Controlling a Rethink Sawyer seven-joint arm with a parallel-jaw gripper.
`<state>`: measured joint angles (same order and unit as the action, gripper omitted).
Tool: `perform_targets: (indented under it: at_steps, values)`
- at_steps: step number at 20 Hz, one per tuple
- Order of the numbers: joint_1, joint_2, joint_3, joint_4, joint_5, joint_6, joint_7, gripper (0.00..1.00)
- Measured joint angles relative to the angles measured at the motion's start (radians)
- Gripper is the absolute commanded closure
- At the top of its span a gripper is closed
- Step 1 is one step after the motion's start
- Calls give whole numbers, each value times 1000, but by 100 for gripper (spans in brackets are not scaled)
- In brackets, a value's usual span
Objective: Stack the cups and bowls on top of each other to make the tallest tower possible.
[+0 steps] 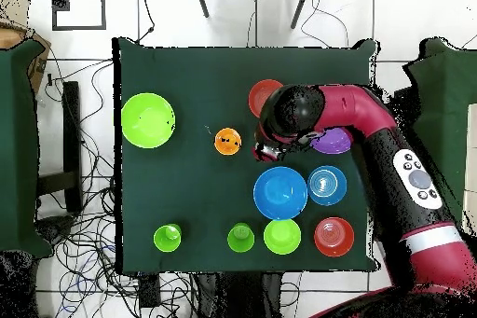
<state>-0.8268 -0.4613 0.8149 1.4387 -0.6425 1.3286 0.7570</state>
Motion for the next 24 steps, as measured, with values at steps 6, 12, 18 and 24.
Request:
perform_targets:
  at_steps: [6, 12, 18, 24]
  values:
    - [3, -2, 0, -7, 0, 41, 0, 0]
    - [3, -4, 0, -24, -1, 42, 0, 0]
    - [3, -4, 0, -32, -5, 42, 0, 0]
    - [3, -1, -1, -49, -14, 42, 0, 0]
